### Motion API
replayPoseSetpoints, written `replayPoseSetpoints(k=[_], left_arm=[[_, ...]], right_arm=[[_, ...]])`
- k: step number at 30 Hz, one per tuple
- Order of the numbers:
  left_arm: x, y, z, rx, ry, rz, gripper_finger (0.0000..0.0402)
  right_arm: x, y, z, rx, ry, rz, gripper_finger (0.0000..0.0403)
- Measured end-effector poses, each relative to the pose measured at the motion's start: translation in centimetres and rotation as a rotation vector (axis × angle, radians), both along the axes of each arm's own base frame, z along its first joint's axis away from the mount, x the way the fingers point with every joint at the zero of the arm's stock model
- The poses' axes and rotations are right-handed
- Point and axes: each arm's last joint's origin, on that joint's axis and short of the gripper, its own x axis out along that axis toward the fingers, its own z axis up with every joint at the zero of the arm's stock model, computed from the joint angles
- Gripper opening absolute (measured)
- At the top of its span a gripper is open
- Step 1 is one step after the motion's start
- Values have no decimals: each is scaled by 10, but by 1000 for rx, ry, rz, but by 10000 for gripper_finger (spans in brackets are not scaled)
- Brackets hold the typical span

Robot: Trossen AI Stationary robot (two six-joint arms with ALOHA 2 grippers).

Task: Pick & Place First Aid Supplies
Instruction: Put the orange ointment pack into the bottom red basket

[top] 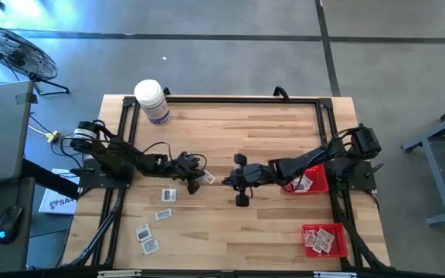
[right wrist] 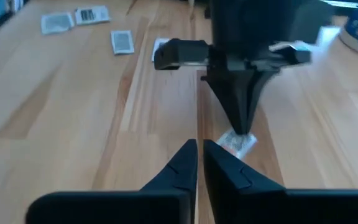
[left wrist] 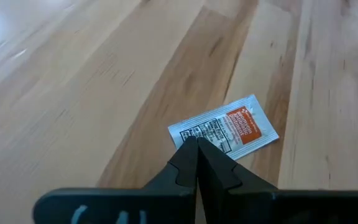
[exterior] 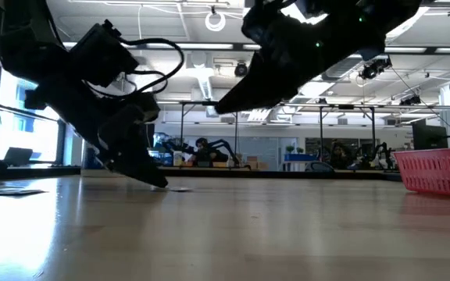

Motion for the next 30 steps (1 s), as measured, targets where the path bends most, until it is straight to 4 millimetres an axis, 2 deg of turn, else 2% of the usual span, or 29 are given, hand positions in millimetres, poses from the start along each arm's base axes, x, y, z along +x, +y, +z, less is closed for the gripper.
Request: replayPoseSetpoints(k=[6,11,14,17,20,24,26,30], left_arm=[[19,-2,7,57,19,-56,0],[25,-3,12,53,69,-63,0],[28,-5,26,17,54,-116,0],[31,-6,54,47,-20,-169,0],[21,-3,78,156,5,-165,0],[0,5,113,330,-2,-30,0],[-10,9,124,381,-7,54,0],[-24,12,131,393,-23,147,0]], right_arm=[[15,3,-21,-90,56,47,75],[28,0,-30,-130,83,11,126],[35,-10,-27,-98,77,-40,145],[42,-22,-22,-47,94,-97,158],[45,-31,-19,-39,141,-110,164],[48,-38,-19,-20,166,-78,167],[49,-41,-24,-18,180,-61,166],[53,-45,-44,4,211,-37,159]])
